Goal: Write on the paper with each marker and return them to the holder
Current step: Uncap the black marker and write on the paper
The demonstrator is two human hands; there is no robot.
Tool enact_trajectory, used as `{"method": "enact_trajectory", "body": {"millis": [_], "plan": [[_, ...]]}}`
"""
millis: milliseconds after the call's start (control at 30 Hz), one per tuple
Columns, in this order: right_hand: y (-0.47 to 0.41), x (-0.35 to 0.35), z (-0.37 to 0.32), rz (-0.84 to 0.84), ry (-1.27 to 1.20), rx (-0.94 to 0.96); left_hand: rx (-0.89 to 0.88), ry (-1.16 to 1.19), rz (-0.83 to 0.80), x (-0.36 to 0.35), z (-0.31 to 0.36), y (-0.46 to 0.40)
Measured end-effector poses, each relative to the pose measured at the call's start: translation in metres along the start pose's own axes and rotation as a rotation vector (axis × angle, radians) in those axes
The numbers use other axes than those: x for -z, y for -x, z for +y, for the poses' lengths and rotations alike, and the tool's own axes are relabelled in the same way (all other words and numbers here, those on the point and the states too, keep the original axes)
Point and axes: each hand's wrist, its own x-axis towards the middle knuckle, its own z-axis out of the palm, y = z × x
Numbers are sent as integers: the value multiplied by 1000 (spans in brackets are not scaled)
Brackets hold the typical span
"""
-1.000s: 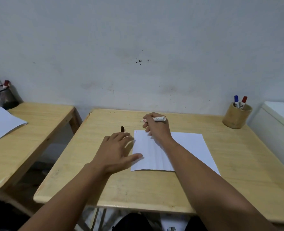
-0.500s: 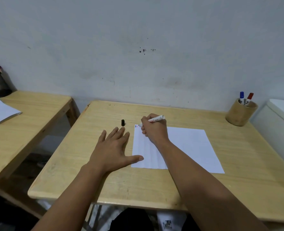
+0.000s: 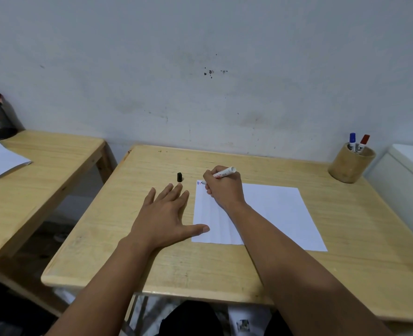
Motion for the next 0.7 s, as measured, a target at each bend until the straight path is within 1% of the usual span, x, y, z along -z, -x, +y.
{"method": "enact_trajectory", "body": {"millis": [367, 500, 567, 633, 667, 700], "plan": [[-2, 0, 0, -9, 25, -4, 2, 14, 19, 1, 0, 0], [-2, 1, 1, -14, -100, -33, -4, 56, 7, 5, 4, 3], [-3, 2, -2, -9, -173, -61, 47, 176, 76, 11, 5, 0], [-5, 3, -6, -13, -221, -90, 131, 301, 238, 16, 3, -11], [-6, 4, -9, -24, -224, -102, 166, 340, 298, 19, 2, -20], [-6, 5, -12, -39, -215, -109, 196, 360, 321, 23, 1, -29]]}}
